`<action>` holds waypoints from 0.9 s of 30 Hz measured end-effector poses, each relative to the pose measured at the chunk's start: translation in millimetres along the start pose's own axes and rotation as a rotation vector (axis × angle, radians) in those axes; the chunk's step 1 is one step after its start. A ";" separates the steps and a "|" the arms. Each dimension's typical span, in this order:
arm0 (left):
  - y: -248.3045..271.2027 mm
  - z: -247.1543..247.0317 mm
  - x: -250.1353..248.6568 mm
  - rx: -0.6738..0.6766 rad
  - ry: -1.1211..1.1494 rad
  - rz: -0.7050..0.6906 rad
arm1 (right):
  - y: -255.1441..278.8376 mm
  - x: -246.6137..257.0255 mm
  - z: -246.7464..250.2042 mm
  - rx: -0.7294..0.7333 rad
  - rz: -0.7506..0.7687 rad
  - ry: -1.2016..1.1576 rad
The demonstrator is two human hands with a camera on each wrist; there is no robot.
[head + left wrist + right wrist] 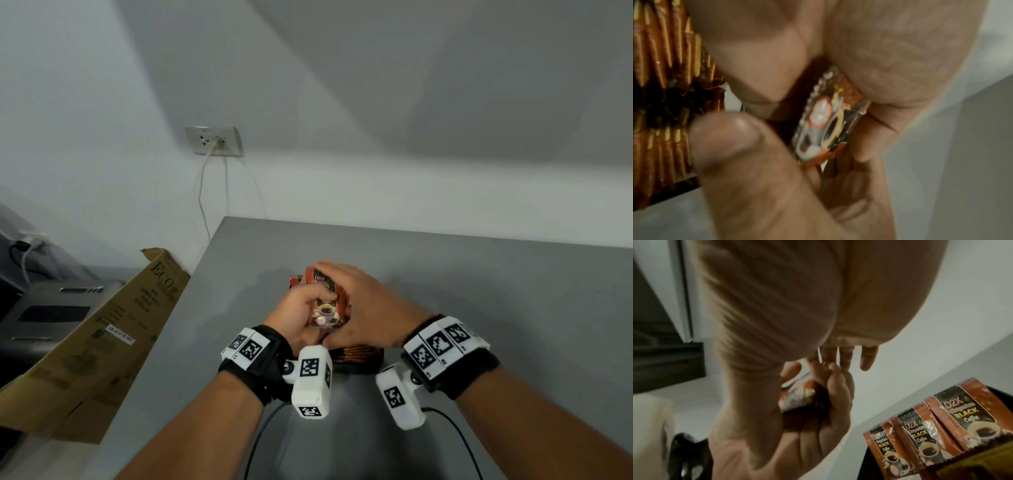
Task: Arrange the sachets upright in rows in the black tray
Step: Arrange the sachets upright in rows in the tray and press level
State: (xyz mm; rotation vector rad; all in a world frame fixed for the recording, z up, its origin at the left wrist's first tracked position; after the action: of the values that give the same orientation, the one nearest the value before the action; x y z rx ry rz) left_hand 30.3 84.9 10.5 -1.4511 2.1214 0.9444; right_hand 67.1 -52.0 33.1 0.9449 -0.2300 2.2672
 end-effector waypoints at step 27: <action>3.4 19.9 -5.4 -0.086 -0.433 -0.217 | -16.1 -2.9 16.1 -0.219 -0.147 -0.196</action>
State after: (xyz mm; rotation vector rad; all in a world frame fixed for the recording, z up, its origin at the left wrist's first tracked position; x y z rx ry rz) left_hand 28.3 103.6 1.3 -1.3365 1.5982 1.1538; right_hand 88.0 -47.4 41.3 1.0316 -0.4686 1.9704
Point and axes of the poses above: each hand's wrist, its own y-axis away from the middle knuckle, its own z-axis out of the back of the hand, x = y × z, the point moved 1 cm from there along -y, towards the middle knuckle, and after that the axes turned 6 degrees about x, right-handed, at the moved point
